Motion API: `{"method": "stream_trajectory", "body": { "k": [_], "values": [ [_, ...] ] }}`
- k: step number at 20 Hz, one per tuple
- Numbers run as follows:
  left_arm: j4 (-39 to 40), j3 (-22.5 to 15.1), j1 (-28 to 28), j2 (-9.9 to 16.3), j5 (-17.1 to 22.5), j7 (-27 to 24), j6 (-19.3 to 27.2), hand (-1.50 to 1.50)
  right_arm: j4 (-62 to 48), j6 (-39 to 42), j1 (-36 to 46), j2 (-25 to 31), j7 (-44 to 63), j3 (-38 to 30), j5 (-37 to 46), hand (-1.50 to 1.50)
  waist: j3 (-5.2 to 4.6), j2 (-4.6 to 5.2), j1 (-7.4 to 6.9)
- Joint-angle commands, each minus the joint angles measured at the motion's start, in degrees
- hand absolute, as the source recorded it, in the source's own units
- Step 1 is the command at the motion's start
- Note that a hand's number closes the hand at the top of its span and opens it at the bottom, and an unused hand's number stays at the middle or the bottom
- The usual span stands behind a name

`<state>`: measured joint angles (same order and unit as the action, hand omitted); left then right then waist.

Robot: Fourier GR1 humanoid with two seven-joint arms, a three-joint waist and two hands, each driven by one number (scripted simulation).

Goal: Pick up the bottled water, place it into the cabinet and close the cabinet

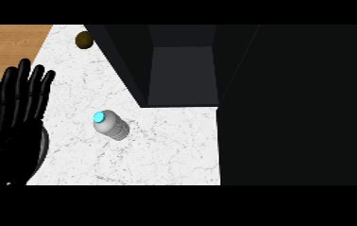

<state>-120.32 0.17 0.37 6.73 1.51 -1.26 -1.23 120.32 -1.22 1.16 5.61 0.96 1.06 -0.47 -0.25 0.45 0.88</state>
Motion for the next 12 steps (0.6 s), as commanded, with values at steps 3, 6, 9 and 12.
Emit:
{"method": "stream_trajectory", "body": {
  "k": [3,6,9,12],
  "values": [
    [6.15,5.06,-5.18,5.56,12.75,-2.13,-11.01,-1.50,4.77,0.58,-1.93,-0.33,1.24,0.85,-0.70,-1.50,0.19,-0.45,-0.29],
    [10.09,5.95,-3.78,8.62,20.08,-6.51,-20.20,-1.50,10.58,2.28,-7.14,-0.12,0.63,0.09,-4.42,-1.50,0.12,-0.59,0.58],
    [13.06,3.69,-1.80,9.29,24.36,6.74,-19.82,-1.50,8.95,3.13,-12.46,-2.32,9.46,7.23,-6.47,-1.50,0.17,-0.56,0.32],
    [10.10,5.12,-0.06,10.66,29.02,9.30,-21.63,-1.50,16.61,3.40,-18.11,-1.06,13.15,6.99,-8.27,-1.50,0.22,-0.67,-0.36]
  ]
}}
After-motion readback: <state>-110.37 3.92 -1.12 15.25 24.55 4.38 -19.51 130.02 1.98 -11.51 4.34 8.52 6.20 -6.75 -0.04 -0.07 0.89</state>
